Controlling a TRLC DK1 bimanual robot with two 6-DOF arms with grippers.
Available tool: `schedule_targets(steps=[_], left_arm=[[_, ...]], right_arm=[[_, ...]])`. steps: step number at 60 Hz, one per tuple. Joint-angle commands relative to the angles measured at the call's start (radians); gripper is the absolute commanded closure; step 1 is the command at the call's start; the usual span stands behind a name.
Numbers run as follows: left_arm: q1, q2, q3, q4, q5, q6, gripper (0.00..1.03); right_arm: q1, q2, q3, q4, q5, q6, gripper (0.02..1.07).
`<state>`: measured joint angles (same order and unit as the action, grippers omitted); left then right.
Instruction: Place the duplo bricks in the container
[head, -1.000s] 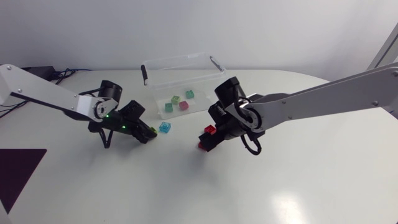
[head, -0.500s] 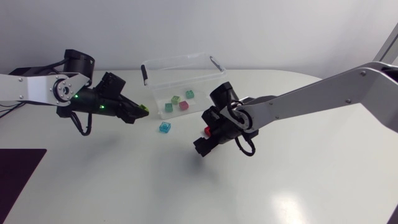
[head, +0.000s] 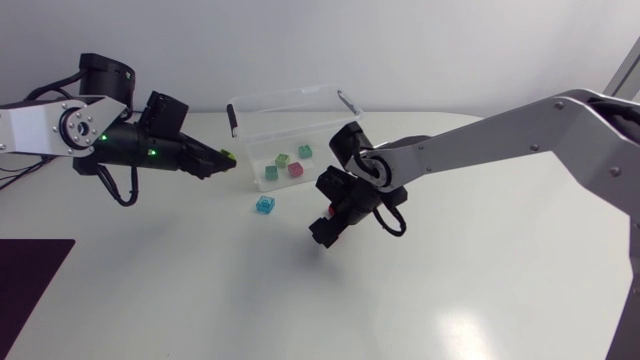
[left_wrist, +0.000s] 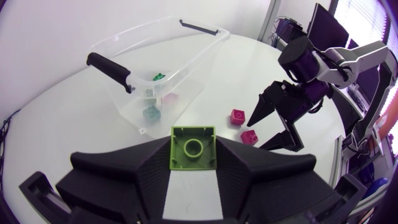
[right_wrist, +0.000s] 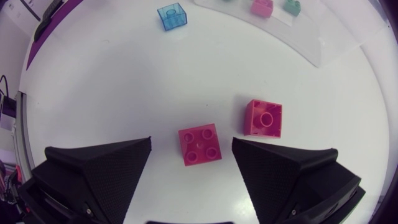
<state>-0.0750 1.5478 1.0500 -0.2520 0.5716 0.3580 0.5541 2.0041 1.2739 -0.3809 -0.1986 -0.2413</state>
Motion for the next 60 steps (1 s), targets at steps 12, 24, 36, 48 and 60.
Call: schedule_targets(steps=[12, 24, 36, 48, 60], left_arm=[[-0.008, -0.035, 0.022, -0.027, 0.011, -0.017, 0.83], [-0.005, -0.054, 0.018, -0.038, 0.013, -0.014, 0.83], [0.004, -0.054, 0.013, -0.039, 0.019, -0.005, 0.83], [0.004, -0.051, 0.015, -0.036, 0.024, -0.002, 0.83], [-0.005, -0.041, 0.059, -0.003, 0.024, -0.031, 0.83]], right_arm=[[-0.005, 0.059, 0.084, -0.102, -0.015, -0.073, 0.22], [-0.014, 0.107, 0.157, -0.197, -0.021, -0.107, 0.28], [-0.014, 0.139, 0.196, -0.240, -0.021, -0.125, 0.46], [-0.014, 0.159, 0.202, -0.243, -0.021, -0.133, 0.74], [-0.013, 0.110, 0.162, -0.230, -0.010, -0.133, 0.77]])
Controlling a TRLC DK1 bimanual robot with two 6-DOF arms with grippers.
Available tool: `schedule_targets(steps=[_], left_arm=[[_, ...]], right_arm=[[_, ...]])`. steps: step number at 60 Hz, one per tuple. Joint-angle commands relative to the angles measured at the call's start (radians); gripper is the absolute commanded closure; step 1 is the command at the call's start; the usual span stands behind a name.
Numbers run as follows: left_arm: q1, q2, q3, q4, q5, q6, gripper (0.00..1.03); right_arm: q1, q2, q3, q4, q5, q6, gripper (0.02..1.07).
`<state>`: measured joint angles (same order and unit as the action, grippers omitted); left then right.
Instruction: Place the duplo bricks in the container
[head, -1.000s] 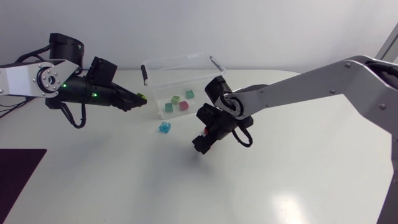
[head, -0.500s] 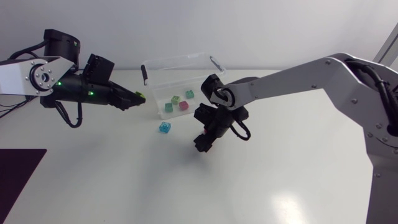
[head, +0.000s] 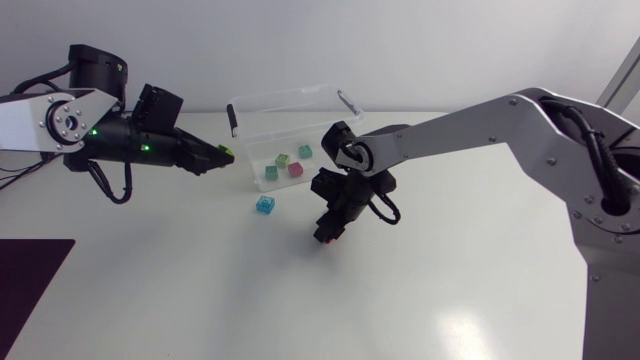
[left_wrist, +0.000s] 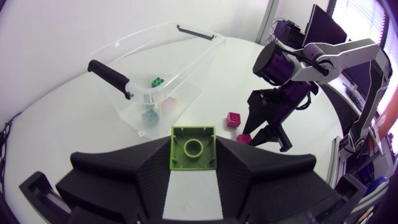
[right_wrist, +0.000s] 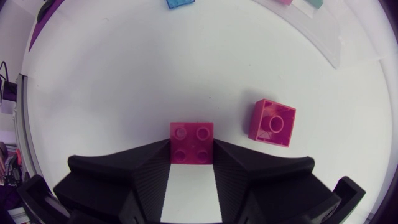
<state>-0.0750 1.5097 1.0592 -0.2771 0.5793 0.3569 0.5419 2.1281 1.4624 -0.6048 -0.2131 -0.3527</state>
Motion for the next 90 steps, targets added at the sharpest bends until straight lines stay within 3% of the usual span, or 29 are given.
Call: schedule_targets(steps=[1, 25, 52, 57, 60, 61, 63, 70, 90], left_arm=[[-0.006, -0.002, 0.053, 0.029, 0.016, -0.038, 0.83], [-0.037, 0.161, 0.189, 0.222, -0.001, -0.180, 0.83], [-0.077, 0.406, 0.323, 0.375, -0.098, -0.213, 0.81], [-0.086, 0.425, 0.338, 0.381, -0.114, -0.213, 0.69], [-0.089, 0.425, 0.341, 0.386, -0.119, -0.213, 0.52], [-0.089, 0.425, 0.344, 0.386, -0.121, -0.213, 0.41], [-0.091, 0.419, 0.341, 0.386, -0.122, -0.211, 0.30], [-0.088, 0.377, 0.323, 0.386, -0.127, -0.211, 0.06], [-0.049, 0.150, 0.165, 0.377, -0.134, -0.213, 0.05]], right_arm=[[0.000, -0.025, -0.036, -0.001, 0.006, -0.022, 0.77], [0.032, -0.257, -0.117, 0.027, 0.060, 0.043, 0.78], [0.041, -0.296, -0.004, 0.085, 0.087, 0.150, 0.78], [0.041, -0.290, 0.026, 0.097, 0.103, 0.169, 0.78], [0.041, -0.286, 0.047, 0.099, 0.107, 0.178, 0.78], [0.041, -0.283, 0.056, 0.100, 0.110, 0.182, 0.78], [0.041, -0.277, 0.075, 0.103, 0.113, 0.190, 0.78], [0.039, -0.244, 0.136, 0.109, 0.126, 0.212, 0.78], [0.046, -0.119, 0.306, 0.123, 0.162, 0.256, 0.78]])
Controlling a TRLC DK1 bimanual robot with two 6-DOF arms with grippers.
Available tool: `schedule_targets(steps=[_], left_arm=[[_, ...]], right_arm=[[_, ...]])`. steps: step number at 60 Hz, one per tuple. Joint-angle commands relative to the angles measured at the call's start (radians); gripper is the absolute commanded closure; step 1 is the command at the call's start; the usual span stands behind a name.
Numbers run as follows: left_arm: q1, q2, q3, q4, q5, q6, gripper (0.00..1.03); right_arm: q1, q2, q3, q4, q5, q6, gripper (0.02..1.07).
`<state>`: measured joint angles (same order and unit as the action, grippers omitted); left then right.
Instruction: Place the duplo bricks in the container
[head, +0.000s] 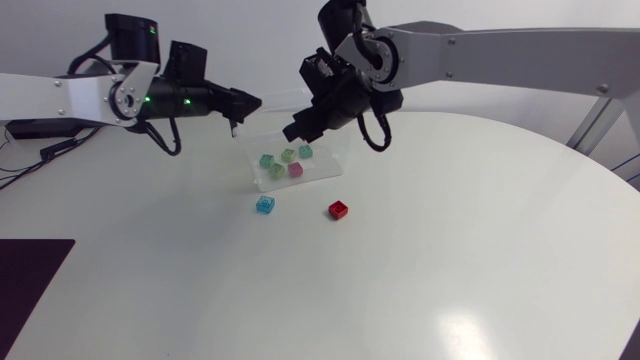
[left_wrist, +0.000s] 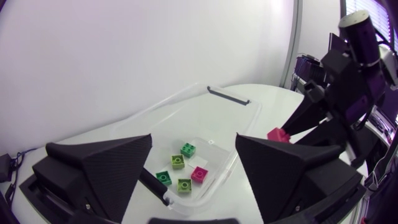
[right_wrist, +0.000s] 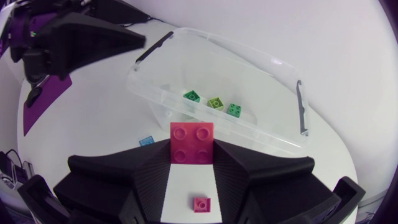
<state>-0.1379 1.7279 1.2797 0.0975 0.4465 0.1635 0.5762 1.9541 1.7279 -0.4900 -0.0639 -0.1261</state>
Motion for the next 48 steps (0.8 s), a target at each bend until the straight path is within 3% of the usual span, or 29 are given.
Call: schedule_targets(steps=[1, 48], left_arm=[[0.018, -0.080, -0.066, -0.001, -0.002, -0.018, 0.05], [0.090, -0.295, -0.375, -0.045, 0.008, 0.042, 0.05]], right_arm=[[0.011, 0.060, 0.048, 0.008, 0.016, 0.031, 0.78], [-0.016, 0.244, 0.303, -0.005, 0.059, 0.054, 0.78]])
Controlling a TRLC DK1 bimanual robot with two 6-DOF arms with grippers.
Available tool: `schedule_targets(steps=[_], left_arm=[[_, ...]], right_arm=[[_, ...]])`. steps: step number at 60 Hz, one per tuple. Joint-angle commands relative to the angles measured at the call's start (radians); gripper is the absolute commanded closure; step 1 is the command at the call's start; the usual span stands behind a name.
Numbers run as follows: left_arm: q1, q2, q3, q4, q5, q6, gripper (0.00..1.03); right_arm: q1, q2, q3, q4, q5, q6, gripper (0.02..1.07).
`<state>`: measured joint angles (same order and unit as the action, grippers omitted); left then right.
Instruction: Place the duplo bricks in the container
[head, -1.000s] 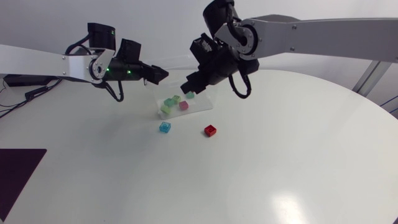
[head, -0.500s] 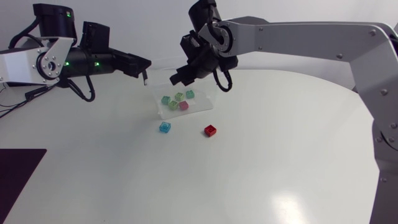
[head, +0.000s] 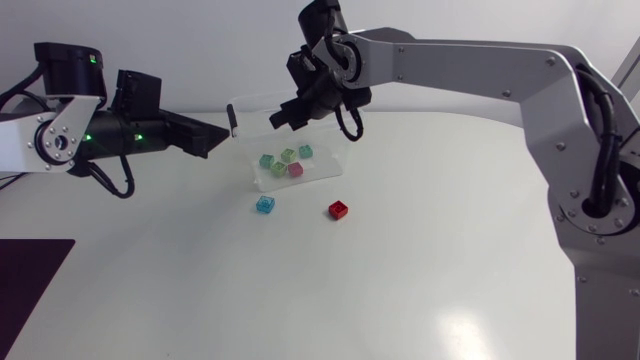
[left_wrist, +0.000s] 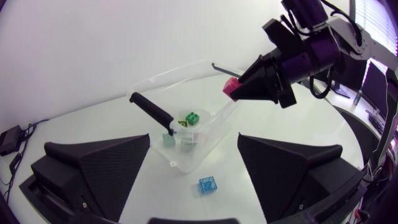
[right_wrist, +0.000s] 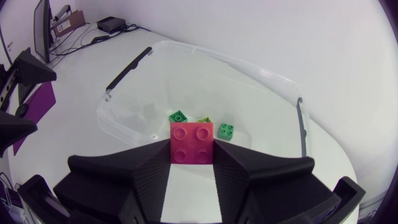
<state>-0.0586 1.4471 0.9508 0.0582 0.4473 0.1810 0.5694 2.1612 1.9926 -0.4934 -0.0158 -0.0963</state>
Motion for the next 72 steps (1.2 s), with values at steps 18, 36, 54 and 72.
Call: schedule_targets(steps=[18, 36, 54, 72], left_arm=[[0.013, -0.062, -0.086, -0.017, 0.018, 0.031, 0.05], [0.009, -0.079, -0.115, -0.021, 0.021, 0.034, 0.05], [0.009, -0.090, -0.129, -0.020, 0.024, 0.038, 0.05], [-0.037, -0.074, -0.161, -0.001, 0.024, 0.038, 0.05]], right_arm=[[-0.019, 0.058, 0.061, 0.004, 0.024, 0.032, 0.77], [-0.043, 0.086, 0.075, 0.009, 0.033, 0.038, 0.76], [-0.062, 0.083, 0.074, 0.023, 0.053, 0.052, 0.59], [-0.086, -0.031, 0.035, 0.042, 0.060, 0.064, 0.06]])
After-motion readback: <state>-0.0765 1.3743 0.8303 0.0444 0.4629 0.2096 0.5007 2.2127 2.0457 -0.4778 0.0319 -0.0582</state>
